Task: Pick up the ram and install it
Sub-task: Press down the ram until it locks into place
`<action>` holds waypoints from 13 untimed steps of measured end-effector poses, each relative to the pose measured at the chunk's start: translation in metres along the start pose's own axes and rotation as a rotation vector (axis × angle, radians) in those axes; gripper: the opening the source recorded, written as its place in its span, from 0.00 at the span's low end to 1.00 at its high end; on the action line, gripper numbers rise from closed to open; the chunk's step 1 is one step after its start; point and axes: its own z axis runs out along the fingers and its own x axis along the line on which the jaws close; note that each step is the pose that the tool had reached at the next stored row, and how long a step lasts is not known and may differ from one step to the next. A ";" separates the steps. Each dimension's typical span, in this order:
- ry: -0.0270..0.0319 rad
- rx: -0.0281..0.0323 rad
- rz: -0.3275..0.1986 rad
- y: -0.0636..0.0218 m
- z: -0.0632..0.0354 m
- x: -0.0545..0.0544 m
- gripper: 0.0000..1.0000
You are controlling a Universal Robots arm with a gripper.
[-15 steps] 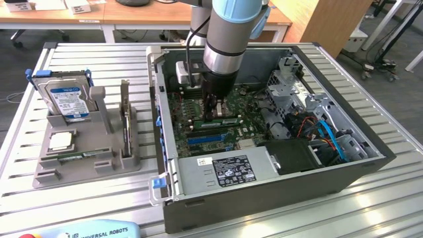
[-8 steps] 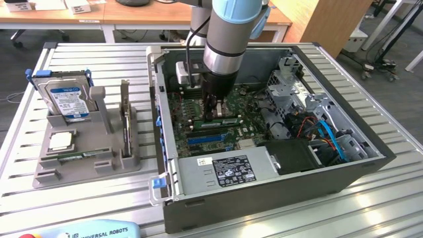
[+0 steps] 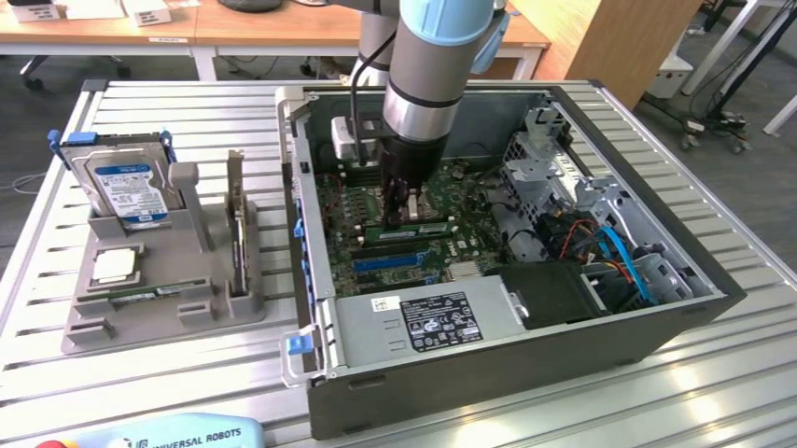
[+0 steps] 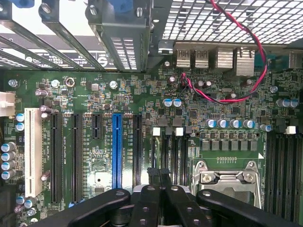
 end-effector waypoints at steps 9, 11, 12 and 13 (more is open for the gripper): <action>-0.0002 0.0001 0.000 0.0000 0.0010 0.000 0.10; 0.0000 0.0000 0.000 0.0000 0.0015 0.000 0.10; 0.0001 -0.0001 0.000 0.0000 0.0017 0.000 0.10; 0.0001 -0.0001 0.000 0.0000 0.0019 0.000 0.10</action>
